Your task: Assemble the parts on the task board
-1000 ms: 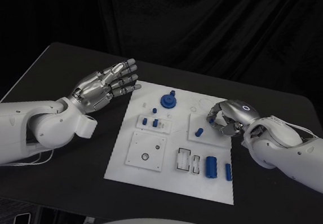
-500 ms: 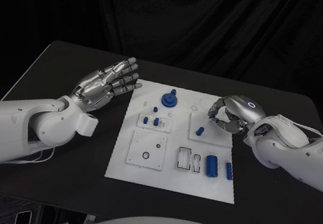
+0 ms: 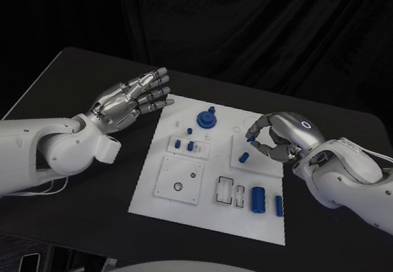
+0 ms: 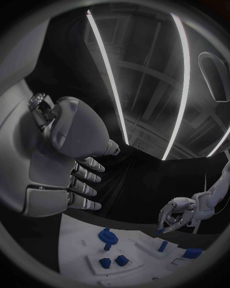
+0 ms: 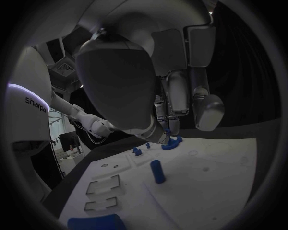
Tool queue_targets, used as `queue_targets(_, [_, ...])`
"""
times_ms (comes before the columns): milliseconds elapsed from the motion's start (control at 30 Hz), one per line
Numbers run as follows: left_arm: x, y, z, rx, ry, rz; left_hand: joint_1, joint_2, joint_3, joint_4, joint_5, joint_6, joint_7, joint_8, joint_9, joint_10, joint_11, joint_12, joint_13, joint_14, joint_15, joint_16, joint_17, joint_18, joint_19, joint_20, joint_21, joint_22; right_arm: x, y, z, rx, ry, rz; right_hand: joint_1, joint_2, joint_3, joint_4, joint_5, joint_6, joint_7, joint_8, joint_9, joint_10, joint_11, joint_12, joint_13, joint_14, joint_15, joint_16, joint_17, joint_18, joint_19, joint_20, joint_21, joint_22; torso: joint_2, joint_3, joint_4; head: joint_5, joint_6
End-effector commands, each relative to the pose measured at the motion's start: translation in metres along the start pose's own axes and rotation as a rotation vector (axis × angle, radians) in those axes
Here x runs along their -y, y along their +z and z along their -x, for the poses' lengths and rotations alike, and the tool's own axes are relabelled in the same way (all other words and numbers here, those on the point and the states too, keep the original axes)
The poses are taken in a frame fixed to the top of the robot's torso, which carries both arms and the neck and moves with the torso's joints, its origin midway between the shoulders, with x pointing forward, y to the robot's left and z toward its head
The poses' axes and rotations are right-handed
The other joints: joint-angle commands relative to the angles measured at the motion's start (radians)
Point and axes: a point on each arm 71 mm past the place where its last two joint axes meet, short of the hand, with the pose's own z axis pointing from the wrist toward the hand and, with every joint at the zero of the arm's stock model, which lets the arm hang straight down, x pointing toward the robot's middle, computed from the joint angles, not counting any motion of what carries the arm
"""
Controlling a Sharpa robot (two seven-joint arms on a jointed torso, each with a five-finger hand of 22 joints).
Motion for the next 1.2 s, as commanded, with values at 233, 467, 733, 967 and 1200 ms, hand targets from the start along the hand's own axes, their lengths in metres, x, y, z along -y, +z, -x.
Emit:
queue_targets(233, [0.002,0.001,-0.003,-0.009,-0.015,-0.046,0.010,0.000,0.008,0.000,0.006,0.002,0.002,0.005,0.001,-0.002,0.008,0.004,0.001,0.000,0.004,0.004,0.001,-0.007,0.004,0.001,0.004,-0.001,-0.055,0.009,-0.017,-0.110,0.050,0.101,-0.011,0.000,0.012,0.002,-0.009,-0.017,0.000,-0.003,0.003,0.009,0.000,-0.011,-0.003,0.009,0.000,0.009,0.008,-0.013,0.006,0.000,0.000,0.127,0.000,0.0008,0.0005,0.006,-0.010])
queue_targets(467, [0.000,0.002,-0.004,-0.013,-0.018,-0.044,0.010,0.000,0.008,0.000,0.006,0.002,0.002,0.005,0.001,-0.002,0.008,0.004,0.001,0.000,0.004,0.004,0.001,-0.007,0.004,0.001,0.004,-0.001,-0.084,0.023,-0.037,-0.186,0.027,0.174,-0.012,0.000,0.014,0.003,-0.013,-0.024,0.002,-0.007,0.004,0.004,0.003,-0.019,-0.006,0.009,0.002,0.008,0.006,-0.012,0.004,0.001,-0.004,0.125,-0.002,0.0029,0.0006,0.007,-0.010])
queue_targets(733, [-0.001,0.004,-0.005,-0.019,-0.022,-0.041,0.011,0.000,0.009,-0.001,0.009,0.002,0.002,0.004,0.001,-0.001,0.009,0.005,0.001,0.001,0.004,0.005,0.001,-0.007,0.004,0.001,0.004,-0.002,-0.099,0.036,-0.055,-0.240,-0.008,0.209,-0.014,0.000,0.014,0.003,-0.018,-0.025,0.003,-0.009,0.006,0.003,0.004,-0.022,-0.008,0.008,0.003,0.006,0.002,-0.011,0.001,0.002,-0.012,0.123,-0.002,0.0023,0.0001,0.006,-0.010])
queue_targets(967, [-0.002,0.004,-0.006,-0.021,-0.024,-0.038,0.011,0.000,0.009,-0.001,0.009,0.002,0.002,0.004,0.001,-0.001,0.009,0.005,0.001,0.001,0.004,0.005,0.001,-0.007,0.004,0.001,0.004,-0.002,-0.106,0.042,-0.064,-0.254,-0.034,0.227,-0.015,0.000,0.013,0.003,-0.024,-0.022,0.002,-0.008,0.008,0.007,0.004,-0.024,-0.008,0.006,0.004,0.004,0.001,-0.010,0.000,0.002,-0.014,0.122,-0.001,0.0024,0.0012,0.005,-0.010])
queue_targets(1200, [-0.003,0.005,-0.007,-0.026,-0.027,-0.033,0.012,0.000,0.010,-0.002,0.010,0.001,0.001,0.004,0.000,-0.001,0.009,0.004,0.001,0.000,0.005,0.005,0.001,-0.008,0.005,0.001,0.004,-0.002,-0.109,0.045,-0.068,-0.257,-0.038,0.231,-0.015,0.001,0.013,0.002,-0.026,-0.020,0.001,-0.007,0.010,0.010,0.003,-0.024,-0.008,0.006,0.003,0.005,0.001,-0.011,0.001,0.003,-0.013,0.123,-0.001,0.0025,-0.0003,0.006,-0.010])
